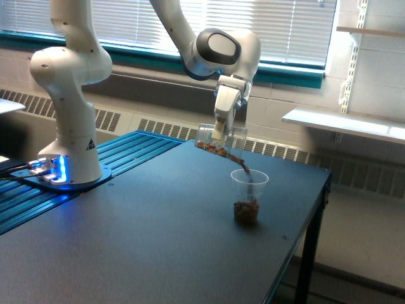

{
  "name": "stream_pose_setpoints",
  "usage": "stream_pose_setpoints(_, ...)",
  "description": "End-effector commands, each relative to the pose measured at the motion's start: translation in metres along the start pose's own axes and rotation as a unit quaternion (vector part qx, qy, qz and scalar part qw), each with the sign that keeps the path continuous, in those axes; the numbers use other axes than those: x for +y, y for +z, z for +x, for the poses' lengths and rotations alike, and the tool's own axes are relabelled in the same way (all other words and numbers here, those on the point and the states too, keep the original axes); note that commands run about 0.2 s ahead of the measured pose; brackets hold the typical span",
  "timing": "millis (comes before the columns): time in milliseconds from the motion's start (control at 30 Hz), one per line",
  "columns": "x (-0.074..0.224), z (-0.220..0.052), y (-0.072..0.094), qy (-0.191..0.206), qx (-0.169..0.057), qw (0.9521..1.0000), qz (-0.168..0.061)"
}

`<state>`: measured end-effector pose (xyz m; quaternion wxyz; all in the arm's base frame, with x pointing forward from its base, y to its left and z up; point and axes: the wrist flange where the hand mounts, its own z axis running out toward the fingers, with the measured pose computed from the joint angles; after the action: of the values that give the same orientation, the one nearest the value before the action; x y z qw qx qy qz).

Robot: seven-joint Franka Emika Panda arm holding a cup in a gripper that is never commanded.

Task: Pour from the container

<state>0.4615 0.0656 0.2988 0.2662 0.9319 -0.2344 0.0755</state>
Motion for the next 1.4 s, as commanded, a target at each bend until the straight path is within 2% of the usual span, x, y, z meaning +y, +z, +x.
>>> stream_pose_setpoints(33,-0.0058,-0.0012,-0.0023,-0.016,0.004,0.9998,-0.006)
stream_pose_setpoints(433,-0.0079,0.0013,-0.0032,-0.023,0.003,0.9996,-0.018)
stream_pose_setpoints(967,-0.0101,0.0010,-0.0001,-0.033,-0.008,0.9990,-0.030)
stream_pose_setpoints(1400,-0.0093,0.0006,0.0030,-0.032,-0.013,0.9990,-0.027)
